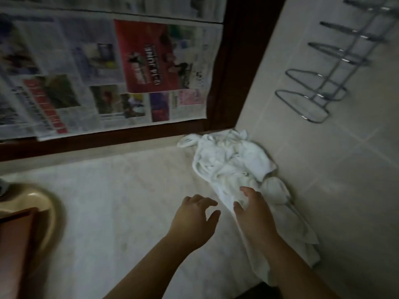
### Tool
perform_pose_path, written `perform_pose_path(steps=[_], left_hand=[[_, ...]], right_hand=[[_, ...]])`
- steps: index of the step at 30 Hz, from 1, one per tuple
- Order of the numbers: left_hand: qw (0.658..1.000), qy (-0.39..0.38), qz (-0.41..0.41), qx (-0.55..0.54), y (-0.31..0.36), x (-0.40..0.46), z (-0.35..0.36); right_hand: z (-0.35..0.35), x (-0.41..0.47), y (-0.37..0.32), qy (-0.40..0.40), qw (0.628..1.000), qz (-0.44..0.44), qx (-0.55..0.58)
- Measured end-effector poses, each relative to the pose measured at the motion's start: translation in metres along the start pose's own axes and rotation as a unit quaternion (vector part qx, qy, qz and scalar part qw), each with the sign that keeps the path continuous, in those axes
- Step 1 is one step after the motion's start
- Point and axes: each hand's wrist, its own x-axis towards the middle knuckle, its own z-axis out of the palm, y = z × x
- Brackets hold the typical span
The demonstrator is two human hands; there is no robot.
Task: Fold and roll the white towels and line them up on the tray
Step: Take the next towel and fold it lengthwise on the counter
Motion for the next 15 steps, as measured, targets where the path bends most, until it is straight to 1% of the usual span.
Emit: perform_pose_path(steps=[4,7,12,15], left_hand=[[0.998,-0.054,0.013,-0.002,0.048,0.051,0.045],[0.996,-0.078,0.012,0.031,0.073,0.089,0.07],[0.99,-0.111,0.018,0.085,0.1,0.138,0.1],[0.985,-0.131,0.02,0.112,0.111,0.156,0.115]], right_hand=[[-0.037,0.026,0.065,0.01,0.996,0.022,-0.084],[-0.052,0.044,0.096,0.033,0.989,0.009,-0.143],[-0.064,0.075,0.12,0.11,0.974,-0.001,-0.196],[-0.067,0.089,0.125,0.097,0.973,0.014,-0.211]])
